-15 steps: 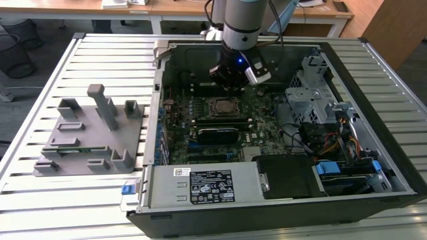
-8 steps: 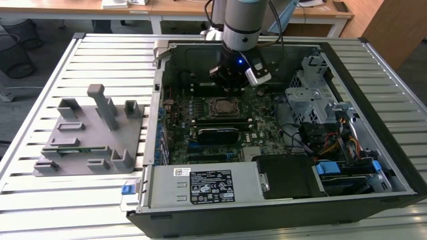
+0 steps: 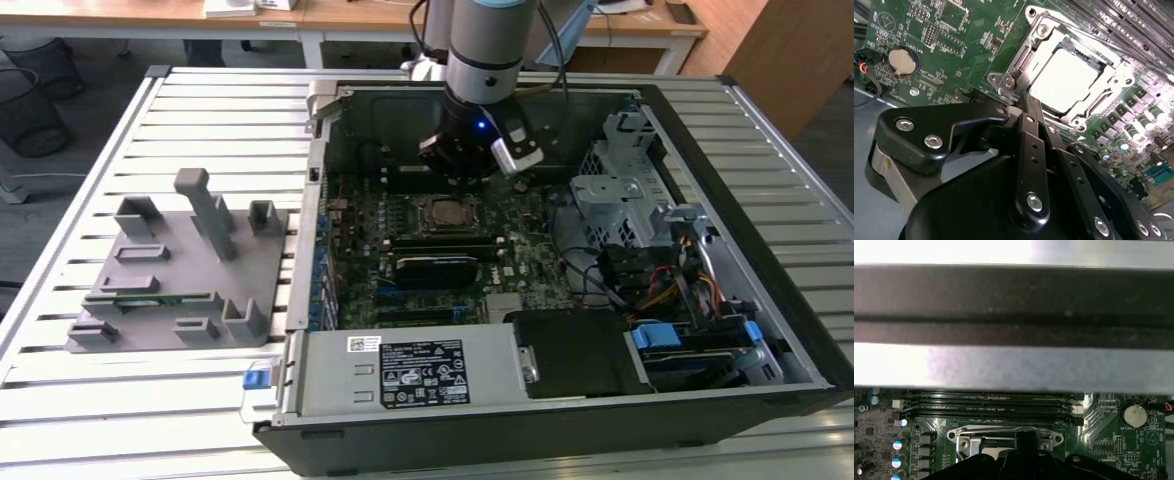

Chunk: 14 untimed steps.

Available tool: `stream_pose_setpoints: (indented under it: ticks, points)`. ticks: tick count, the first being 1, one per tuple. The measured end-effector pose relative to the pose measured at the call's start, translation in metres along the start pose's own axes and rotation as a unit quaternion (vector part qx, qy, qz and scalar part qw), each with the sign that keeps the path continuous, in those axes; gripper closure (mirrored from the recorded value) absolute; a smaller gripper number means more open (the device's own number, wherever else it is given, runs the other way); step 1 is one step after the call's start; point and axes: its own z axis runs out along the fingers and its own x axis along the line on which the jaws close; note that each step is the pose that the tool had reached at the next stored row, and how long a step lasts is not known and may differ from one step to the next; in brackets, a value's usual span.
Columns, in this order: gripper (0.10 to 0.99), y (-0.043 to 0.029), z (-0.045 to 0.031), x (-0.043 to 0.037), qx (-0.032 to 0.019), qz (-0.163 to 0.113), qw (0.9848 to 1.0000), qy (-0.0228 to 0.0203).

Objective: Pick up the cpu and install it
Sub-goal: 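Install the second cpu locking lever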

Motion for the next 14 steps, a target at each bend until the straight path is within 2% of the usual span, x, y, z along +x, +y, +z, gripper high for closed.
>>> stream_pose_setpoints:
  ticks: [8, 10, 14]
  points:
    - [0.980, -0.0062, -0.0019, 0.0002, 0.0001, 0.000, 1.0000, 0.0000]
    - [0.980, -0.0058, -0.0079, 0.0002, 0.0000, 0.000, 1.0000, 0.0000]
    - [0.980, -0.0046, -0.0255, 0.0003, 0.0000, 0.000, 1.0000, 0.0000]
